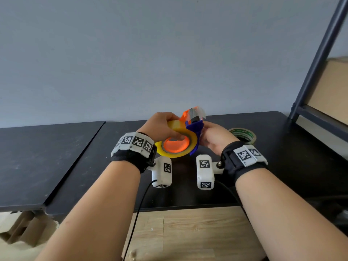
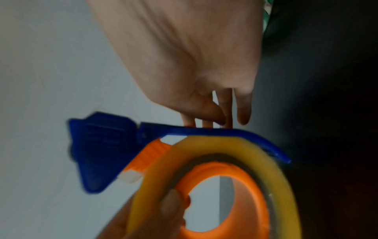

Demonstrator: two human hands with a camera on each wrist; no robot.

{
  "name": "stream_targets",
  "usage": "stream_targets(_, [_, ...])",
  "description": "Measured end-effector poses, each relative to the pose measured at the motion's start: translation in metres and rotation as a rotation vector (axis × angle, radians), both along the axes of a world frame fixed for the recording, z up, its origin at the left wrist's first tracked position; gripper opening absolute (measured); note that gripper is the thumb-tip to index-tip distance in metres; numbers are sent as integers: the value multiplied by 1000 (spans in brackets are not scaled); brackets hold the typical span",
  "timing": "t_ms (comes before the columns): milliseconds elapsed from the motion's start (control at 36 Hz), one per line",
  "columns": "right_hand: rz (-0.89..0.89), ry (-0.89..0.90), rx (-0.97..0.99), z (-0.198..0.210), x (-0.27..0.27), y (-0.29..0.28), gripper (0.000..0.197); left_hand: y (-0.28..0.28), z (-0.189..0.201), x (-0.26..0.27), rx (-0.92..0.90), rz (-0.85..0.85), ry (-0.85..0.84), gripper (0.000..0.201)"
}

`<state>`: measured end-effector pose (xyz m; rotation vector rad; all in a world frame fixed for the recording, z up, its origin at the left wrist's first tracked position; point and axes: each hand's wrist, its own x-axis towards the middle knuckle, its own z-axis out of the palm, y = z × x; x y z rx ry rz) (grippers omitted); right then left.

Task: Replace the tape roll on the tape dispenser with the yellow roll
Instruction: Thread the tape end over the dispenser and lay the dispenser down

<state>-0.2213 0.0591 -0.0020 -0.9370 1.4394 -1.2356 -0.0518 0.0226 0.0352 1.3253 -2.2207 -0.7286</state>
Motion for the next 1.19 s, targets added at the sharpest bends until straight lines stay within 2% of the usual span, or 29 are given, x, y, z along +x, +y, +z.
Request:
stream_targets(83, [103,98,-11,2,1,5,62,-1,4,-1,-19,-36,-46,53])
stream_targets(222, [223,347,-34,2,2,5,45,-4,5,-4,-39,-73,-95,56])
stream_targets(278, [232,368,-39,5,2,7,42,-5,4,-4,-42,-69,-111,56])
stream_targets(361, [247,355,-23,7,4,5,49,-7,3,-5,-62,-61,-115,56])
stream_targets(472, [253,339,5,5,4,-1,44,-4,2,-6,-116,-59,-21,61])
stream_targets(528, [230,275,16,-1,2,-3,47,-1,5,-5,-131,-57,21,64])
stream_targets(611, [175,177,45,-1,2,3,39,4,10,-5,-161,-40,79,64])
stream_targets(805, [129,165,83,4,0,3,29,22,26,-16,-174,-60,173,47])
stream_targets(972, [84,212,94,8,2,3,18,16,20,-18,-280,7,191,41])
stream_targets(1027, [68,201,76,10,3,2,20,13,18,-18,-335,33,189,39])
stream_targets(1083, [60,184,54,12,5,1,22,10,16,-17,-381,86,221,30])
stream_targets(1194, [69,140,48,14,9,2,12,6,13,-16,-416,170,293,18])
